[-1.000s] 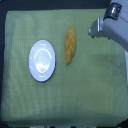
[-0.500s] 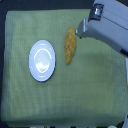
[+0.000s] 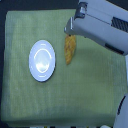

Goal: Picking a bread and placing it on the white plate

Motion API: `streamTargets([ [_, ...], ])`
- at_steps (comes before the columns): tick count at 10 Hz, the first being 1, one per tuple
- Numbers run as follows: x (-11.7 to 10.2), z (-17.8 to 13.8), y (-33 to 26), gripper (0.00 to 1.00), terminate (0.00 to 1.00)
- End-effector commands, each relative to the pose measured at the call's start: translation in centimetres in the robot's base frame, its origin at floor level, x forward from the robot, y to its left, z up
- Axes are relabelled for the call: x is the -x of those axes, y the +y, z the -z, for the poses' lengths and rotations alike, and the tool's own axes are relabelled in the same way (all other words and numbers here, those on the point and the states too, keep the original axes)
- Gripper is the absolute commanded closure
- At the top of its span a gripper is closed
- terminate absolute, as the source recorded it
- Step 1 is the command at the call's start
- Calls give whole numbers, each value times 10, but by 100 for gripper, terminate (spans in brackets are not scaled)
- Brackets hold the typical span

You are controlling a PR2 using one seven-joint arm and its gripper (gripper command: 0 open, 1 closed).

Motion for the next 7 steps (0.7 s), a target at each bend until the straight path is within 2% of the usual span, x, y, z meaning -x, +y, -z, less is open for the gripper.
streamTargets([
  [1, -26, 39, 34, 0, 0],
  [6, -42, 89, 48, 0, 0],
  [7, -41, 109, 47, 0, 0],
])
